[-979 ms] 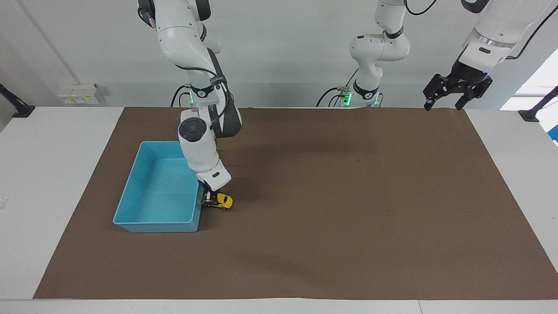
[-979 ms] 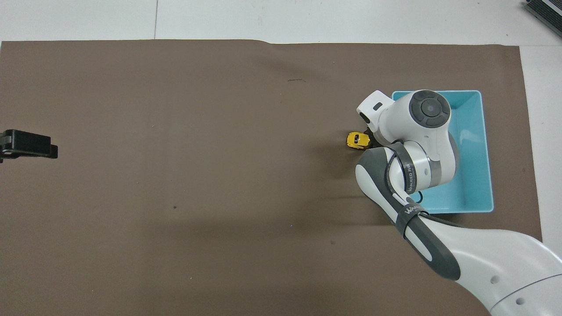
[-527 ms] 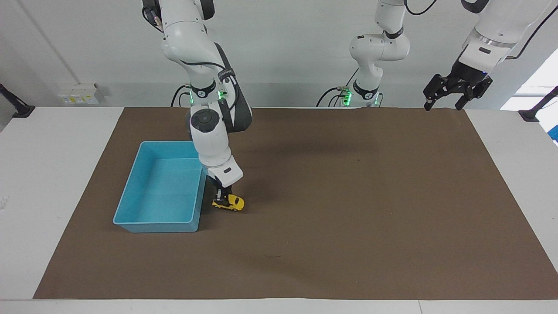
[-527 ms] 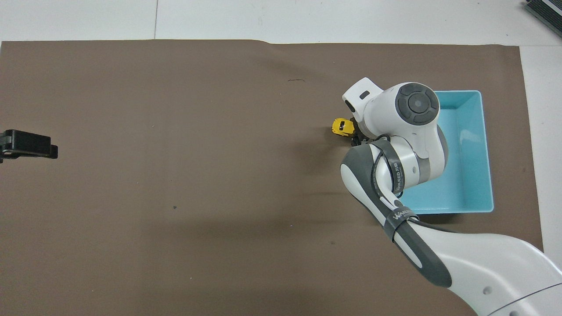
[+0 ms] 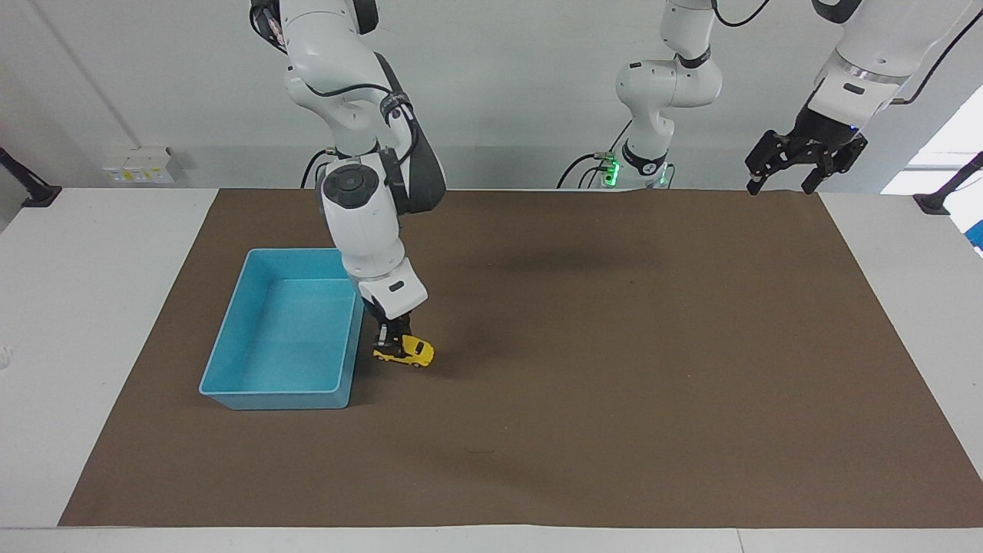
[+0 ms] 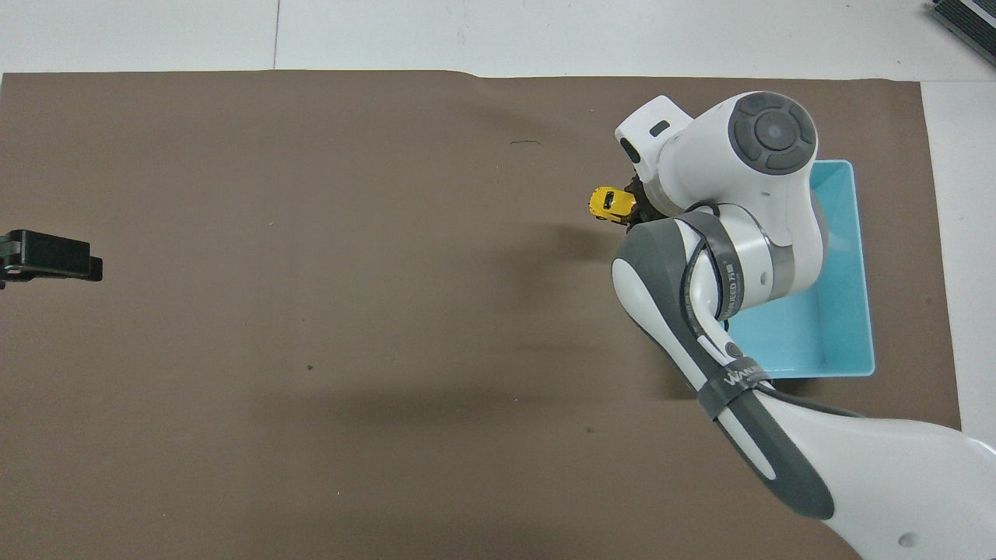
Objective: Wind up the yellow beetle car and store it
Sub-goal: 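Lift the yellow car over the rim into the blue box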
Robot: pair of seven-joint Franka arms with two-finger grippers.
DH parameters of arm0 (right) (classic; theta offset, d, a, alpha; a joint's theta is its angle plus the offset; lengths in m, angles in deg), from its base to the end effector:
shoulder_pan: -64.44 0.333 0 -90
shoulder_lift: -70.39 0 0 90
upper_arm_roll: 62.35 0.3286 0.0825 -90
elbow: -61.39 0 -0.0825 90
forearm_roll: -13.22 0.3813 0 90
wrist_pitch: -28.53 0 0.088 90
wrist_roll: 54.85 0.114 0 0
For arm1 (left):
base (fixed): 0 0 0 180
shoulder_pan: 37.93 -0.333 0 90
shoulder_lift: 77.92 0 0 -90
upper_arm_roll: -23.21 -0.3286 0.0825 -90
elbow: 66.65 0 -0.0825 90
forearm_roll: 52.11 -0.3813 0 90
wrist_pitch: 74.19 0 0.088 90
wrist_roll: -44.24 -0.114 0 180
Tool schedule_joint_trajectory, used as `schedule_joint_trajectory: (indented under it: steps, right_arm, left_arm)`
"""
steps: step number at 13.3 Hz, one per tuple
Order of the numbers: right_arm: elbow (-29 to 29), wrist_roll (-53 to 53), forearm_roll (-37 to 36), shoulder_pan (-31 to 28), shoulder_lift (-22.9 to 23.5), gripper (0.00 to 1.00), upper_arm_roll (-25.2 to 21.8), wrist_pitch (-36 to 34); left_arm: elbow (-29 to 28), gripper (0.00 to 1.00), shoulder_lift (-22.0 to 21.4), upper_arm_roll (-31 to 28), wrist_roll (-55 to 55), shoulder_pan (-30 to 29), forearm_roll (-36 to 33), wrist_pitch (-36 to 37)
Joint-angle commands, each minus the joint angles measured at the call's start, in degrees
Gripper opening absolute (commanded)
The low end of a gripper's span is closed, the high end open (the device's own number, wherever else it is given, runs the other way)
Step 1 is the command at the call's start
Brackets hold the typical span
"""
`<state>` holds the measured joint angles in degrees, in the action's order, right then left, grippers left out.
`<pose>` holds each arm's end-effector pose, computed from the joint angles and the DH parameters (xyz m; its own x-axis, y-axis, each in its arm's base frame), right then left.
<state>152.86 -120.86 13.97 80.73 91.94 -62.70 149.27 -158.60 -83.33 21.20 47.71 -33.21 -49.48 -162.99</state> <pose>0.6565 0.1888 0.4340 0.1413 0.9879 0.0636 0.9818 -0.1481 0.1187 0.5184 -0.0288 0.6629 0.9993 0.0122 0.0364 0.0104 -0.9986 0.0514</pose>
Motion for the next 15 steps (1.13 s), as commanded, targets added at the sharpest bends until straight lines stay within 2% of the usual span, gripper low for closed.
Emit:
schedule_joint_trajectory:
  steps: [1,8,12,15]
  right_arm:
    - [-0.2,-0.9,0.7,-1.4,-3.3,0.00,-0.2,-5.1]
    - [2.3,-17.6,0.8,-12.1,-7.2,0.00,-0.3,-11.7]
    - [8.1,-24.9,0.9,-16.7,-10.1,0.00,-0.3,-10.1]
    - [16.7,-25.7,0.7,-16.8,-14.1,0.00,-0.4,-4.0]
  left_arm:
    - [0.6,1.00,-0.4,0.6,-0.4,-1.1,0.6,1.4]
    - [0.6,1.00,-0.4,0.6,-0.4,-1.1,0.6,1.4]
    - [0.6,1.00,-0.4,0.5,-0.4,-1.1,0.6,1.4]
    - [0.6,1.00,-0.4,0.6,-0.4,-1.1,0.6,1.4]
